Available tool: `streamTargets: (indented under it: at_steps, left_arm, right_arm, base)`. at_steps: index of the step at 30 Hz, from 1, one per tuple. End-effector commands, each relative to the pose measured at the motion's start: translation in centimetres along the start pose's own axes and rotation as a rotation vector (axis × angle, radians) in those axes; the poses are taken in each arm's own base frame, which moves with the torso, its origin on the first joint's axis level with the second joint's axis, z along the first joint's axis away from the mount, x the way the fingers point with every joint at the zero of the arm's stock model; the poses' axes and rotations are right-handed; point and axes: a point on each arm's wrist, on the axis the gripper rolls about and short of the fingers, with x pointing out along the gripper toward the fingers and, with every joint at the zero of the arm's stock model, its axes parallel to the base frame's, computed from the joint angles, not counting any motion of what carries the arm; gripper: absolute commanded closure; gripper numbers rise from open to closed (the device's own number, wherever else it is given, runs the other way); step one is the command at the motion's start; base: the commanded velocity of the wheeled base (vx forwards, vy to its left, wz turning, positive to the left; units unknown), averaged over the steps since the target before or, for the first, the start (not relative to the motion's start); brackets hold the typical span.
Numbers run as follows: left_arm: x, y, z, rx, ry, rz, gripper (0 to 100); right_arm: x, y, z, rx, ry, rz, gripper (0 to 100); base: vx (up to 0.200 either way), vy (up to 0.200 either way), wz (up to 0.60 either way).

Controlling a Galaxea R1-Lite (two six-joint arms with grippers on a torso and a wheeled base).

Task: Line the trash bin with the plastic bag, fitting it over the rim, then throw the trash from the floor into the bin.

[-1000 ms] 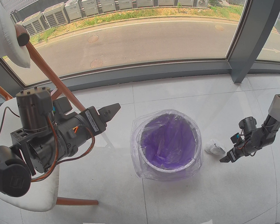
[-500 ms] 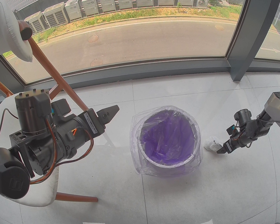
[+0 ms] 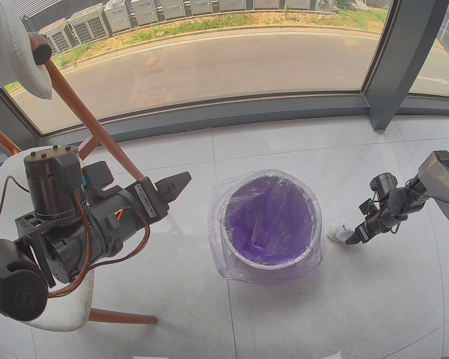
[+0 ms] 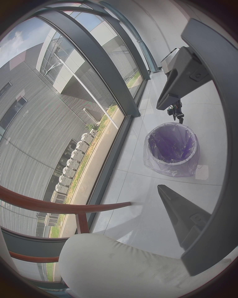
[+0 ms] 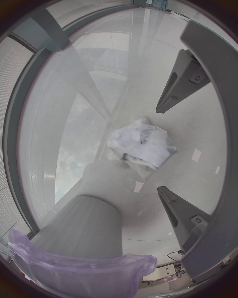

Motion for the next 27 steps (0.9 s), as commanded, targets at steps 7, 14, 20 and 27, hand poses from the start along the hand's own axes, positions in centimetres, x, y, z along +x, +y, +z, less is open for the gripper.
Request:
streamTargets:
  at_steps: [7,14,20,27]
  left_arm:
    - [-0.2,0.0,0.1,-0.001,-0.004,-0.002,0]
    - [-0.2,0.5,-0.1,-0.001,0.005,0.015,0]
    - [-0.2,0.5,-0.1,-0.001,0.004,0.016,0]
    - [-0.2,0.5,-0.1,0.0,0.004,0.016,0]
  right_arm:
    - [1.9,0.3,1.0,-0.018,0.027,-0.022,0]
    - [3.0,0.3,1.8,-0.027,0.02,-0.021,0]
    - [3.9,0.0,2.2,-0.029,0.007,-0.026,100]
    - [2.2,-0.8,3.2,-0.023,-0.029,-0.047,100]
  base:
    - [0.0,0.0,0.0]
    - [0.0,0.0,0.0]
    - [0.0,0.0,0.0]
    - [0.0,0.0,0.0]
